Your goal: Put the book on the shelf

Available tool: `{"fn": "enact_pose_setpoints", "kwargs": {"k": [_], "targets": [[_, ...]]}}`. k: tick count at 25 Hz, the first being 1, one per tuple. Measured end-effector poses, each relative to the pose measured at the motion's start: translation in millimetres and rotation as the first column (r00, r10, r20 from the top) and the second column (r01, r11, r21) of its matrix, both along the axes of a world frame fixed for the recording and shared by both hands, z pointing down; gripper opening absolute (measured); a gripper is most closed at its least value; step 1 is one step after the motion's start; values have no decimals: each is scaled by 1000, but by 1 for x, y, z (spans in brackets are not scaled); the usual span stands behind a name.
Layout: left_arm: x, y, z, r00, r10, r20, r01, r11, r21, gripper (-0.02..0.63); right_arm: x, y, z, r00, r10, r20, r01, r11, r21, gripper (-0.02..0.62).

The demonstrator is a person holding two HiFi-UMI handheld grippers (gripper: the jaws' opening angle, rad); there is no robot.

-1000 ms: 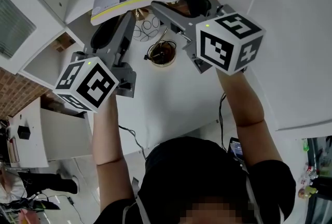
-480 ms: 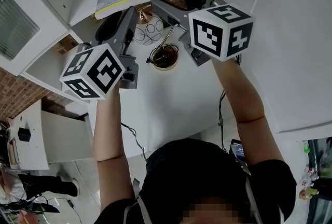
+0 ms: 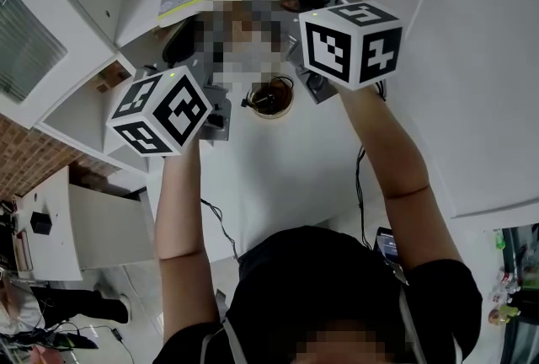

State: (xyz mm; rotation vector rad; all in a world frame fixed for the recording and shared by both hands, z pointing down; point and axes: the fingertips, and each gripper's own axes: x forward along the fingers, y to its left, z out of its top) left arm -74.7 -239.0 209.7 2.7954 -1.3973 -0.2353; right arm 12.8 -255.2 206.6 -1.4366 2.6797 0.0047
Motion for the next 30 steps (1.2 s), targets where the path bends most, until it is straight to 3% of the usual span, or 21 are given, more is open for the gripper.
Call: {"fn": "enact_pose_setpoints", "kwargs": {"k": [18,22,30], "targets": [[-11,-17,11,999,20,-35,-21,999,-34,84,-12,-20,5,999,42,5,-42,999,3,290],[-8,-14,16,1000,10,-13,-10,1000,-23,86,-9,-13,9,997,75,-27,-74,997,31,247],[5,6,32,999,31,-17,-31,999,-22,89,-10,15,37,998,50,26,-50,999,-4,246]]}}
